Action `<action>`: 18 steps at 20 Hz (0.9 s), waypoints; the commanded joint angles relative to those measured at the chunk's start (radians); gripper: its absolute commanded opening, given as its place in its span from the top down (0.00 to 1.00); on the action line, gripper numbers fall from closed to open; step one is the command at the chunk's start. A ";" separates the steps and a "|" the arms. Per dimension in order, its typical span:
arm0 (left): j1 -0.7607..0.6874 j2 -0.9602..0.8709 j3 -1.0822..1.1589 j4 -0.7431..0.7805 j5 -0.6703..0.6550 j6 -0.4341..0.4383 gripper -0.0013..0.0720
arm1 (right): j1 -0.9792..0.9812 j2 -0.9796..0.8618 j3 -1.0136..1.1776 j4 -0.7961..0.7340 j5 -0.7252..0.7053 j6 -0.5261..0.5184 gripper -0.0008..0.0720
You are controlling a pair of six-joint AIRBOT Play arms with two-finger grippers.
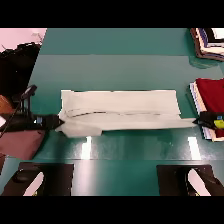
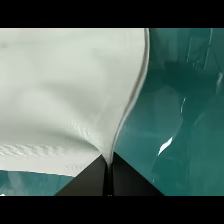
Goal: Fold the shirts.
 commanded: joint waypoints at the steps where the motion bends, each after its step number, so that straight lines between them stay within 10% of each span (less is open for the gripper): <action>1: 0.000 -0.198 0.086 0.008 0.209 0.076 0.95 | 0.069 -0.198 0.127 0.000 -0.086 0.010 0.96; 7: 0.000 -0.590 0.299 -0.032 0.375 0.145 0.95 | 0.135 -0.587 0.368 0.193 -0.178 0.008 0.93; 9: 0.000 -0.642 0.356 -0.041 0.393 0.136 0.23 | 0.127 -0.664 0.435 0.257 -0.202 -0.010 0.47; 10: 0.000 -0.647 0.377 -0.041 0.393 0.137 0.08 | 0.116 -0.698 0.472 0.281 -0.187 -0.020 0.33; 15: 0.000 -0.644 0.481 -0.057 0.238 0.138 0.13 | 0.018 -0.711 0.467 0.280 -0.106 -0.134 0.33; 17: 0.000 -0.644 0.481 -0.082 0.211 0.139 0.86 | -0.047 -0.712 0.414 0.283 -0.108 -0.165 0.33; 18: 0.000 -0.644 0.480 -0.091 0.209 0.141 0.94 | -0.072 -0.718 0.390 0.290 -0.107 -0.199 0.33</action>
